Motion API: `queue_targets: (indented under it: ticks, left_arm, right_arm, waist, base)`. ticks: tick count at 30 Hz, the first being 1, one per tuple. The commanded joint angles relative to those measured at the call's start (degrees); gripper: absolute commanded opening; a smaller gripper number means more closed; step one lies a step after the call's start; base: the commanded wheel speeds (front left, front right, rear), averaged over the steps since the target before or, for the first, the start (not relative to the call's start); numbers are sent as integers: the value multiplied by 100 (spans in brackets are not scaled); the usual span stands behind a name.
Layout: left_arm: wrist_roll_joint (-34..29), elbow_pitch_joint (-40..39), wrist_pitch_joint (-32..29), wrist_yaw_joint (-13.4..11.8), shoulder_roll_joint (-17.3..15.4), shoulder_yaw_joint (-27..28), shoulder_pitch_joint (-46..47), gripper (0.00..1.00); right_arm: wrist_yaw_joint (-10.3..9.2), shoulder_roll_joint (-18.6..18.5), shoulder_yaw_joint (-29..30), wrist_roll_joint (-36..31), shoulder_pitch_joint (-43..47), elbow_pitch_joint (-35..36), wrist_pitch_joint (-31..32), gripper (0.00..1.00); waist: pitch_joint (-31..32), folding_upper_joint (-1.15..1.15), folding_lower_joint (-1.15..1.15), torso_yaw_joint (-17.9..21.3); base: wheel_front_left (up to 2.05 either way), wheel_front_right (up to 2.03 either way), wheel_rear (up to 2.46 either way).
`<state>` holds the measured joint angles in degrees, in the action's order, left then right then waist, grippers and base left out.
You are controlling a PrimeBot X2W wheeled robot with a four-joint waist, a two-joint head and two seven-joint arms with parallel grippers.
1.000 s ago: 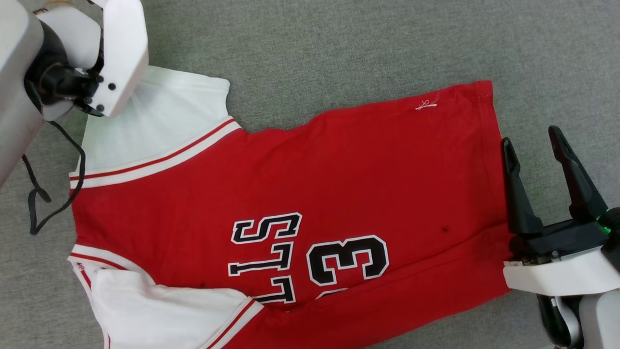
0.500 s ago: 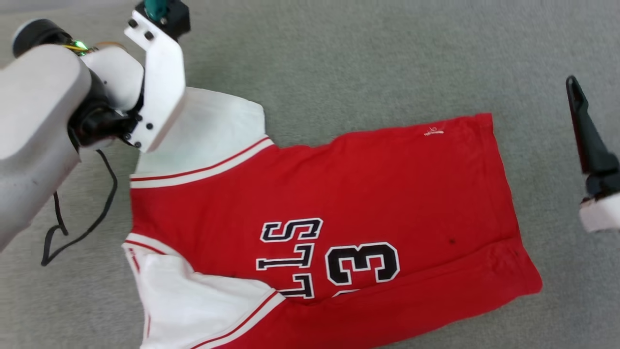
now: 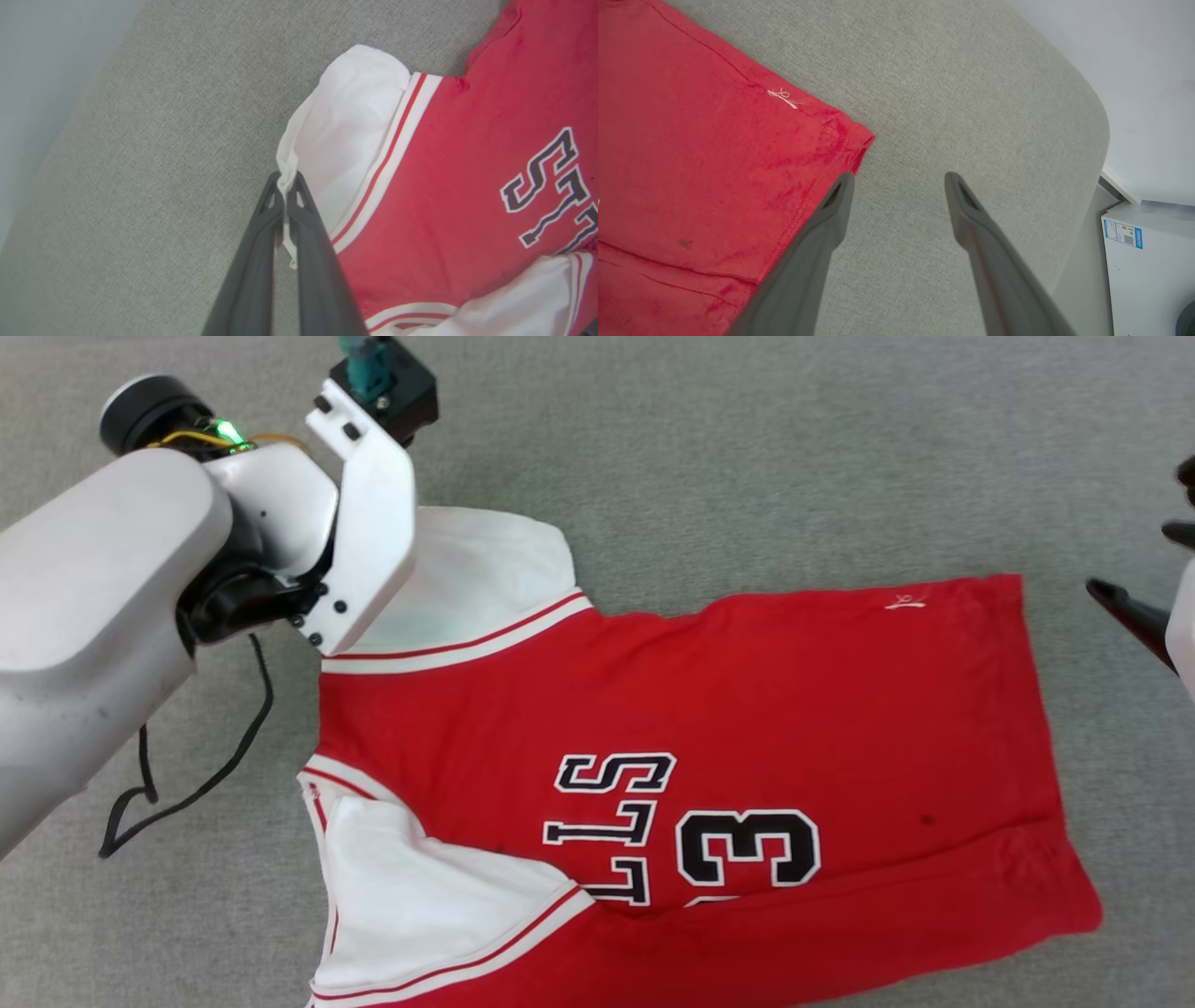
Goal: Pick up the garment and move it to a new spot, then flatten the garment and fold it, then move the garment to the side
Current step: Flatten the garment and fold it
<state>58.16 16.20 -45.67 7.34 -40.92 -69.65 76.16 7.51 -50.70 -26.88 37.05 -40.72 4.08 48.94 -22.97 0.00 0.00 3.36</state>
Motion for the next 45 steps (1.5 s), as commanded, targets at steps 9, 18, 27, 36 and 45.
queue_targets:
  ticks: [9, 18, 27, 36, 45]
  left_arm:
    - [-84, -135, 242, 4, 166, -141, 321, 0]
    - [-105, -167, 409, 3, 159, -278, 508, 0]
    - [-63, -26, 576, 4, 169, -343, 462, 0]
    - [14, 41, 1045, 4, 79, -362, 86, 0]
    - [113, -337, 1373, 3, -270, -368, -475, 0]
  right_arm:
    - [-5, 138, -781, 601, -950, -815, 1246, 100]
    - [-5, 510, -1029, 816, -829, -1597, 1332, 100]
    - [-5, 527, -1178, 1006, -702, -1805, 824, 0]
    - [-5, 369, -1220, 1097, -653, -1605, -207, 0]
    - [-5, 87, -1311, 1273, 50, -1413, -869, 0]
  waist:
    - [-431, 0, 0, -358]
    - [-796, 0, 0, -555]
    - [-661, 0, 0, -515]
    - [158, 0, 0, -436]
    - [919, 0, 0, -488]
  base:
    - [0, 0, 0]
    - [0, 0, 0]
    - [0, 0, 0]
    - [0, 0, 0]
    - [0, 0, 0]
